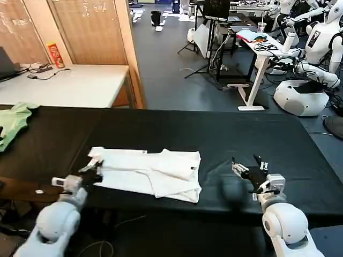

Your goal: Fold and organize the clothes.

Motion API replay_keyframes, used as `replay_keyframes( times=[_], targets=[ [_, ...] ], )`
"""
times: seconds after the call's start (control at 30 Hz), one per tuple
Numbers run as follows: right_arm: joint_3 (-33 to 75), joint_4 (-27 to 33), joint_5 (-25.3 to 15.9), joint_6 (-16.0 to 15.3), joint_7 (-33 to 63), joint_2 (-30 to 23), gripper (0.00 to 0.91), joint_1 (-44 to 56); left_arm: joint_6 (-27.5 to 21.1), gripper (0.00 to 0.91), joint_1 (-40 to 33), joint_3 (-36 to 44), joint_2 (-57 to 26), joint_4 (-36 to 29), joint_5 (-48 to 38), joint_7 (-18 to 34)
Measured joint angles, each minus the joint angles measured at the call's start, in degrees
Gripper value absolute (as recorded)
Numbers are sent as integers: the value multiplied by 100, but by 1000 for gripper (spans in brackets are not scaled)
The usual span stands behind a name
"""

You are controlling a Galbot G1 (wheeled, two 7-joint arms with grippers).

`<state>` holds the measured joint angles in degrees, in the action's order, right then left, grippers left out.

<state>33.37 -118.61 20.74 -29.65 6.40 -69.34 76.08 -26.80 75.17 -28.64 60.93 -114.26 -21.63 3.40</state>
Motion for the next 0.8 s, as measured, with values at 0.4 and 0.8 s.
replay_keyframes(
  times=[0.4,0.8],
  targets=[
    [73,42,-130,39,-31,-116,878,121,-356,0,-301,1267,828,-438,-1115,151],
    [70,41,-172,52,-45,-132,878,181,-212,0,-446,1796,1704,-145,-861,127]
  ],
)
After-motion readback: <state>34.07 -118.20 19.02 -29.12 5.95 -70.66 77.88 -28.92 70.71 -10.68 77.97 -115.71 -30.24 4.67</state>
